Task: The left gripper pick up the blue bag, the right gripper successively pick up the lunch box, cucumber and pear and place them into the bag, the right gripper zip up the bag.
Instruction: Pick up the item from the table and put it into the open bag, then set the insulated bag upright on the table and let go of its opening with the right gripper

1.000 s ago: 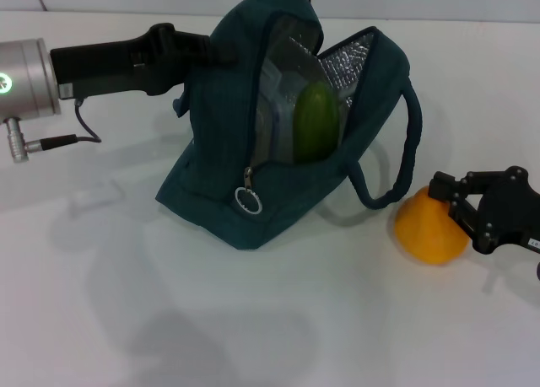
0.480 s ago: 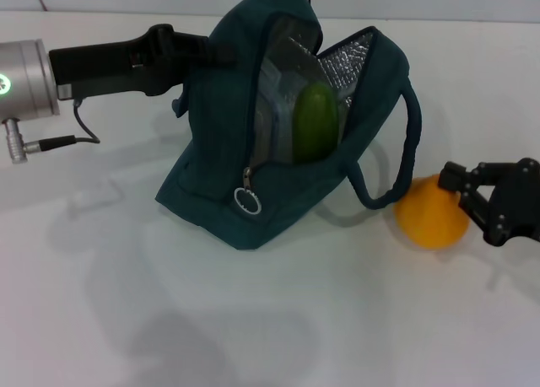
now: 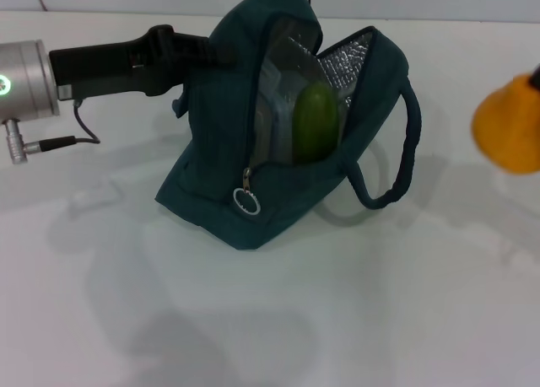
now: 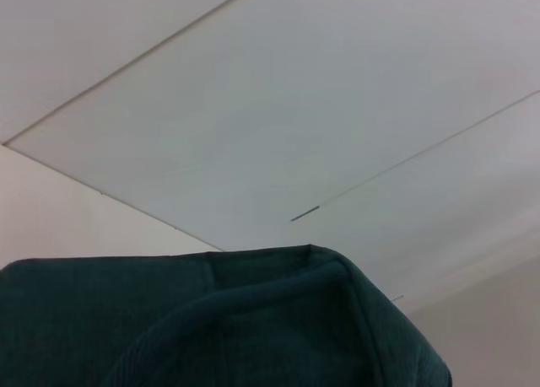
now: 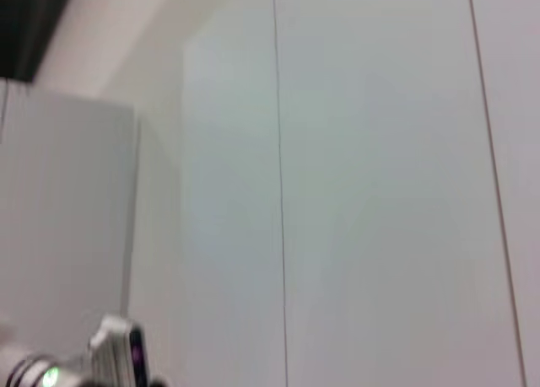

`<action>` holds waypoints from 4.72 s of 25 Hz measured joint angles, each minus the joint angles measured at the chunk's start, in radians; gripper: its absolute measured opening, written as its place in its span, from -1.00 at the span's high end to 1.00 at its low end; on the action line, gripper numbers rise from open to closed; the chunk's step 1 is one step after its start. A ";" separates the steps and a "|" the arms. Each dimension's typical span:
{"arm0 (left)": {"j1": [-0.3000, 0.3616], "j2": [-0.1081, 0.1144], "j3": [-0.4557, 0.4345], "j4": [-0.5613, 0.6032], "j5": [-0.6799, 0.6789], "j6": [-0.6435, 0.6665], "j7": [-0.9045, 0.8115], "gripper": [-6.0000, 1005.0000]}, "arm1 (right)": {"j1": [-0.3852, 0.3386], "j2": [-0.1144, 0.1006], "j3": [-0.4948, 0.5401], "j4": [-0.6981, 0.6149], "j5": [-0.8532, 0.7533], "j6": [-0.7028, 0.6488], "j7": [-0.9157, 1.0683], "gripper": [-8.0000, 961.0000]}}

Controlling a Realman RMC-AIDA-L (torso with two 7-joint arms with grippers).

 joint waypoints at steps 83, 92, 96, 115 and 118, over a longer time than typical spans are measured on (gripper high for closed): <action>0.011 -0.017 -0.007 -0.010 -0.015 0.024 0.011 0.86 | 0.040 0.027 -0.363 -0.021 0.030 0.593 0.091 -0.80; 0.017 -0.018 -0.012 -0.026 -0.018 0.024 0.014 0.86 | 0.127 0.034 -0.363 0.011 0.239 0.730 0.022 -0.83; 0.030 -0.018 -0.014 -0.026 -0.022 0.027 0.014 0.86 | 0.069 0.034 -0.365 0.012 0.479 0.592 -0.106 -0.82; 0.101 -0.009 -0.008 -0.231 -0.074 0.160 0.137 0.86 | 0.105 0.026 -0.609 0.014 0.602 0.359 -0.117 -0.82; 0.093 -0.012 0.001 -0.259 -0.049 0.161 0.199 0.86 | 0.115 0.025 -0.612 0.013 0.605 0.379 -0.117 -0.82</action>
